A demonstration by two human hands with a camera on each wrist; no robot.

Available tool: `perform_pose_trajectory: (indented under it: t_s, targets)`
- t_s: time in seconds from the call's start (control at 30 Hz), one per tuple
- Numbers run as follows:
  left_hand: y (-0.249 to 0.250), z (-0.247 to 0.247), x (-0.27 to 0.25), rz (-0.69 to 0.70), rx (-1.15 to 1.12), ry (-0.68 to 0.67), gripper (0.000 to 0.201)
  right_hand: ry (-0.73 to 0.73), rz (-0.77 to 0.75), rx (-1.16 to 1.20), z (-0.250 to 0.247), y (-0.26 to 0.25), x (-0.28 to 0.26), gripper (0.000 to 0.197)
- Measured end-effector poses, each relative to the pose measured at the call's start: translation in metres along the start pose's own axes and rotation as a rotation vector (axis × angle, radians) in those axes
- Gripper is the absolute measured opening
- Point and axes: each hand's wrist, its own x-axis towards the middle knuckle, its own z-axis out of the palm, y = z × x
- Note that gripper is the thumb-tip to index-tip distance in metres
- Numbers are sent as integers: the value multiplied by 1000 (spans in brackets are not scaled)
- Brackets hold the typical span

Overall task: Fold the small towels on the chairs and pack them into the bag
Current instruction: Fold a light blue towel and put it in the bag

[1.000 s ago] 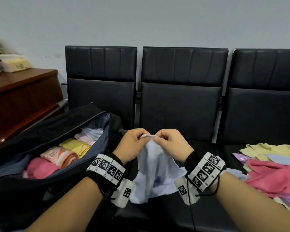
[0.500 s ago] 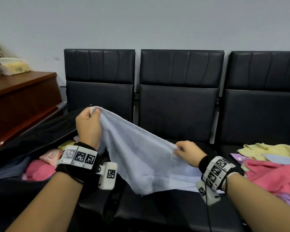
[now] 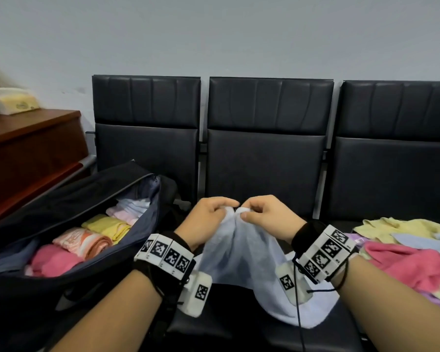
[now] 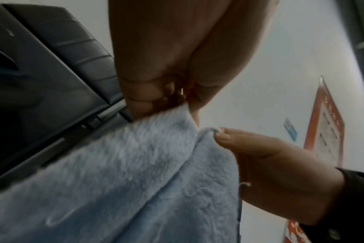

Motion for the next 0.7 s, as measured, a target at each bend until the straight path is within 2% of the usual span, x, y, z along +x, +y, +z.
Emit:
perform_pose_trajectory:
  t_s: [0.07, 0.13, 0.3, 0.4, 0.5, 0.6, 0.7]
  targets:
    - [7, 7, 0, 76, 118, -105, 27, -56, 1, 15, 0, -1, -2, 11]
    - [10, 10, 0, 117, 221, -150, 24, -85, 4, 30, -1, 1, -4, 15]
    - [3, 12, 0, 103, 233, -62, 9, -41, -5, 19, -1, 15, -9, 11]
    - [-6, 8, 3, 119, 248, 95, 7, -56, 42, -22, 1, 34, -12, 13]
    - [-13, -10, 8, 140, 227, 339, 17, -82, 135, -88, -2, 56, -18, 20]
    - [-14, -36, 13, 112, 208, 557, 11, -59, 154, -202, -14, 72, -19, 18]
    - [-13, -58, 18, 107, 201, 673, 6, 5, 166, -322, -30, 79, -17, 15]
